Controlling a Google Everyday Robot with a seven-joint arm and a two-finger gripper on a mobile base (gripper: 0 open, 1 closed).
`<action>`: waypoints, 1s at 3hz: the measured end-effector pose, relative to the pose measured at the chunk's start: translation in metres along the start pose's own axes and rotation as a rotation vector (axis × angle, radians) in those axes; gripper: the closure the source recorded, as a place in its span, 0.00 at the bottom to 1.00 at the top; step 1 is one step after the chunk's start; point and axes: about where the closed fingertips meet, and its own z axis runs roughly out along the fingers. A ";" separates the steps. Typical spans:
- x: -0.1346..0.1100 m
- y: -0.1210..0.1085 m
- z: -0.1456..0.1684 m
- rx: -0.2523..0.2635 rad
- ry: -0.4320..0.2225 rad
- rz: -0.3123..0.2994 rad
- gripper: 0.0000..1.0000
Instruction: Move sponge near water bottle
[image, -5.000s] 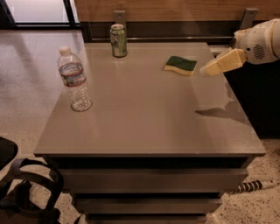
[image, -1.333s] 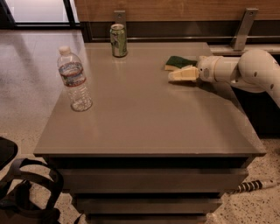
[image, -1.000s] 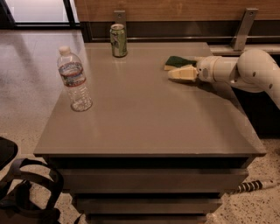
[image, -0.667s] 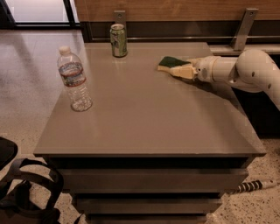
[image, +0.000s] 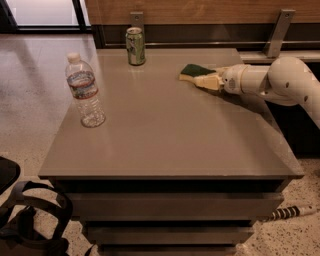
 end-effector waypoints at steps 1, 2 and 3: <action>0.000 0.002 0.002 -0.004 0.001 0.000 1.00; -0.019 0.006 -0.009 -0.025 0.017 -0.062 1.00; -0.044 0.022 -0.034 -0.055 0.042 -0.141 1.00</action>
Offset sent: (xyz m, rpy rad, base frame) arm -0.0149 -0.0043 0.0606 -0.1337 -0.0655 0.1077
